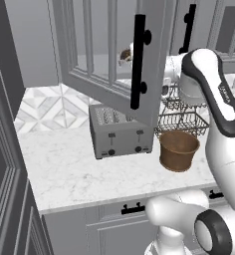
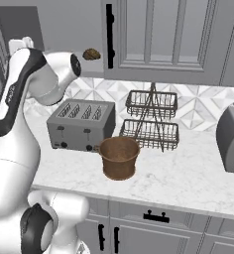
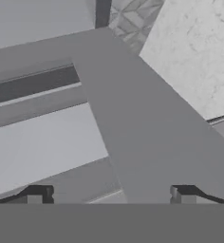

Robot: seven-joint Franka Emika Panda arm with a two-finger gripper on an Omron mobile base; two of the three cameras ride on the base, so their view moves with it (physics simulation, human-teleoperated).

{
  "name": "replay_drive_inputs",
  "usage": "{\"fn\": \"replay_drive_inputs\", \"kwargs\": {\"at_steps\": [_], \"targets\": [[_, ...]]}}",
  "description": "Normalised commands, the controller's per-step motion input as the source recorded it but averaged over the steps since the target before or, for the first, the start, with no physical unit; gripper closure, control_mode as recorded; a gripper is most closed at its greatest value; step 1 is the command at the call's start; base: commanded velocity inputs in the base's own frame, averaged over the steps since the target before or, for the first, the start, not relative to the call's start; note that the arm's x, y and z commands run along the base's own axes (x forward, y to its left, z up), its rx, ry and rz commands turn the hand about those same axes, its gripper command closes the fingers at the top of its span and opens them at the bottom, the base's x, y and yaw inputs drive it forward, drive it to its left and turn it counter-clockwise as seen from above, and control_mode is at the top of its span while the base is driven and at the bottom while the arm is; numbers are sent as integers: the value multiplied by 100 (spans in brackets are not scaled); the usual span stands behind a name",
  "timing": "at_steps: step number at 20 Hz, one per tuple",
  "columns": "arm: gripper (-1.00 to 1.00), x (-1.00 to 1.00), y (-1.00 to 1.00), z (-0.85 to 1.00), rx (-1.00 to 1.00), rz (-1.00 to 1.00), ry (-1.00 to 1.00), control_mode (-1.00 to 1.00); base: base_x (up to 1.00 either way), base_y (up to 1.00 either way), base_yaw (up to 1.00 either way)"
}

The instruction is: Open the cabinet, pick up the bread from the cabinet and place it in the basket. Then move the basket to the dining counter.

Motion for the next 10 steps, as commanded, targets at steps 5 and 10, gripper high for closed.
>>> {"fn": "replay_drive_inputs", "kwargs": {"at_steps": [5,10], "targets": [[-100,-68,100,-11,0,1,-5,-100,0,0,0],[-100,-27,100,0,0,0,-9,-100,0,0,0]]}}
